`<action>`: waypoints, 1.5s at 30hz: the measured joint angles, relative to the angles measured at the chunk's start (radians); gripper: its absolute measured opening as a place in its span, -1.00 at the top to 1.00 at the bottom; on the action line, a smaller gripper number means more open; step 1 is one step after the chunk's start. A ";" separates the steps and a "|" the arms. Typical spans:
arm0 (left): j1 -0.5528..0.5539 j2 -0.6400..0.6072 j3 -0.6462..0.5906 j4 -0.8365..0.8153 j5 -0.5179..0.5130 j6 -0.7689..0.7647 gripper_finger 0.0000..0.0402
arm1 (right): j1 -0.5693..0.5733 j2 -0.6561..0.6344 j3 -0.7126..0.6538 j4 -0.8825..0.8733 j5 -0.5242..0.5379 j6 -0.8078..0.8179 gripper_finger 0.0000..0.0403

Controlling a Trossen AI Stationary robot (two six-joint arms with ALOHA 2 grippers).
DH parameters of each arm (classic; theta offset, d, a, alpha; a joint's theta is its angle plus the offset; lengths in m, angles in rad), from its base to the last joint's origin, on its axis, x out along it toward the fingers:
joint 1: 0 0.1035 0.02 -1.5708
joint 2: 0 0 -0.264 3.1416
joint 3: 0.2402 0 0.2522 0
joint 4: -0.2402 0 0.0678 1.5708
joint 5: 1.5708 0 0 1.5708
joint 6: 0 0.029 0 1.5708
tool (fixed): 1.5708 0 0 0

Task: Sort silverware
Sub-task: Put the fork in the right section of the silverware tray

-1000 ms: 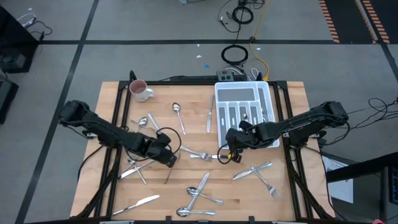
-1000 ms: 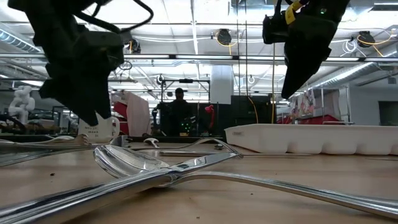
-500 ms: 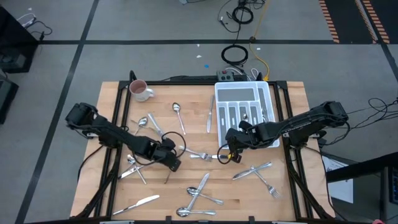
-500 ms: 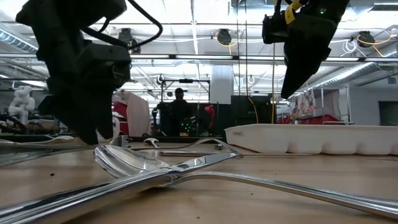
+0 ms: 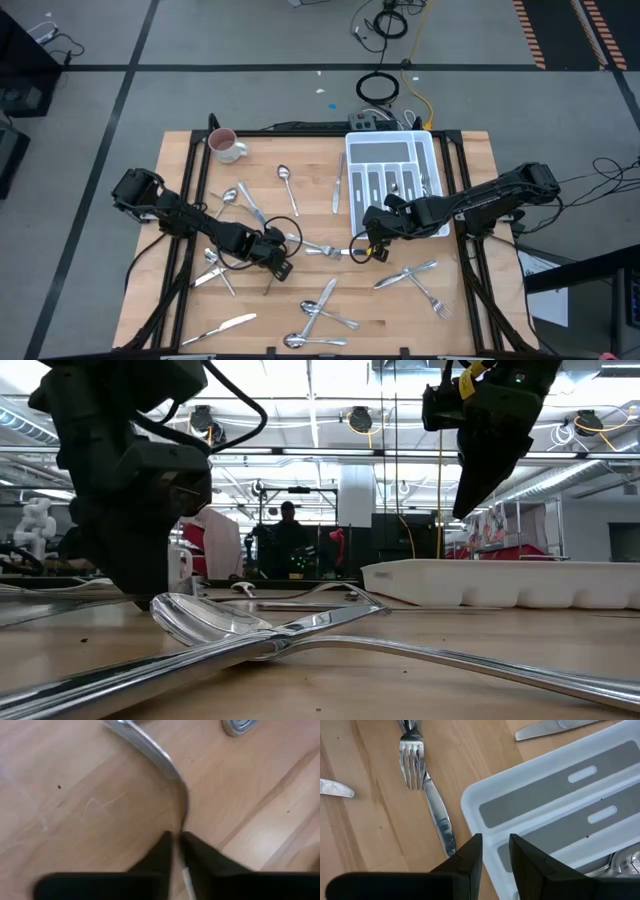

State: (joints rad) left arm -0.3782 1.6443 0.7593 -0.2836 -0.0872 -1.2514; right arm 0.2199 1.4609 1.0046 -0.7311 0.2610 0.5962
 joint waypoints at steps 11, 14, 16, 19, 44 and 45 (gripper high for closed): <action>-0.005 0.007 0.222 -0.238 0.022 0.140 0.97 | 0.000 0.000 0.000 0.008 0.000 -0.006 0.57; -0.004 0.006 0.311 -0.372 -0.027 0.183 0.97 | -0.003 0.000 0.000 0.050 0.003 -0.002 0.57; -0.004 0.006 0.369 -0.478 -0.085 0.212 0.97 | -0.017 0.000 0.000 0.106 0.002 0.043 0.57; -0.004 0.005 0.443 -0.650 -0.218 0.222 0.97 | -0.048 0.000 0.000 0.234 -0.003 0.137 0.57; 0.038 0.003 0.689 -0.891 -1.030 0.966 0.97 | -0.418 -0.032 0.000 1.094 -0.318 0.545 0.42; 0.044 0.003 0.689 -0.892 -1.043 1.005 0.97 | -0.418 -0.031 0.000 1.090 -0.334 0.545 0.37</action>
State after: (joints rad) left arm -0.3338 1.6474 1.4483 -1.1756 -1.1305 -0.2462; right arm -0.1982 1.4296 1.0042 0.3592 -0.0729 1.1408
